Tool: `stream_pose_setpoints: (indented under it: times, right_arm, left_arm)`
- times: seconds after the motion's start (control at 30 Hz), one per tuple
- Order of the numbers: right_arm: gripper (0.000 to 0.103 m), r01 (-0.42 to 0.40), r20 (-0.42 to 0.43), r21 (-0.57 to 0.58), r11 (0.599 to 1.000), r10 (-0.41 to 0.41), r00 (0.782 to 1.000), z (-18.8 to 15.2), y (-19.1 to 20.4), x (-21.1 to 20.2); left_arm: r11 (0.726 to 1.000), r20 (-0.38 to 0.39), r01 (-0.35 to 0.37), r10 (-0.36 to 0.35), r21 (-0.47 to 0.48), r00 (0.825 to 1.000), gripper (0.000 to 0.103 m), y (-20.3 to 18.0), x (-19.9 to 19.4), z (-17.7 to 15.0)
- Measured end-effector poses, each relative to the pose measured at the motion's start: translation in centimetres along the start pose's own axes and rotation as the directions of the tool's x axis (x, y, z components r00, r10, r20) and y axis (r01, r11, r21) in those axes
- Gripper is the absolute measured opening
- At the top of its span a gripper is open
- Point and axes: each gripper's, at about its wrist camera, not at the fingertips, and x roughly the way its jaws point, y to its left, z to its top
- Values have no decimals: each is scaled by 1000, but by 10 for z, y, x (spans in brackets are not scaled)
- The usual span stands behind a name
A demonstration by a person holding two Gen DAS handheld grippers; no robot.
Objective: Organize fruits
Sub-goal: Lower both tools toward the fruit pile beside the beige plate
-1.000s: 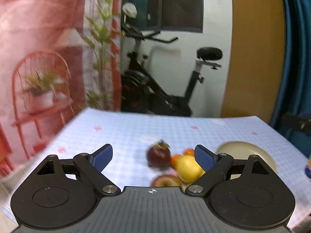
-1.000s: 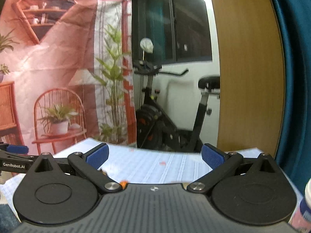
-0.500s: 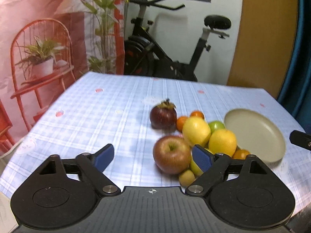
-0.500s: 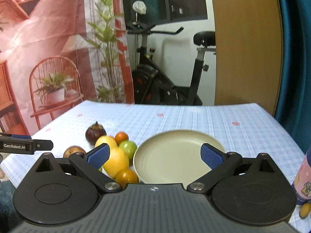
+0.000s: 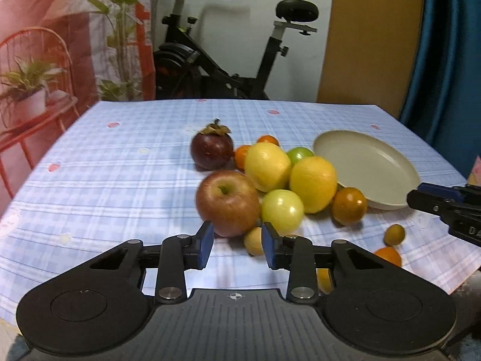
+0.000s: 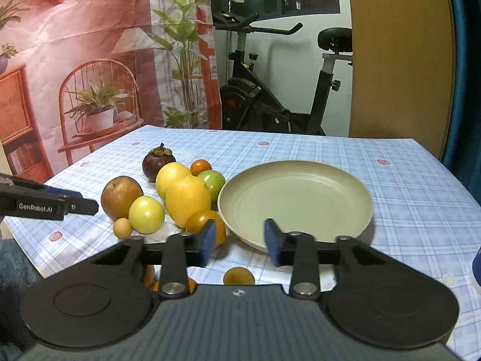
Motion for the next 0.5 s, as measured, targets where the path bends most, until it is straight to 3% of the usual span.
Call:
stream_pose_setpoints:
  times: [0.27,0.5]
  right_arm:
    - [26,-14,-18,36,999,15,1000,-7,-7,2]
    - [27,-33,-99,35,999,37,994,-14,-3,15]
  left_arm:
    - [999,-33,29,-29,-24,999,37,-1,10,-2]
    - [998,-46,47,-49,-35,998,38,0,14,-3]
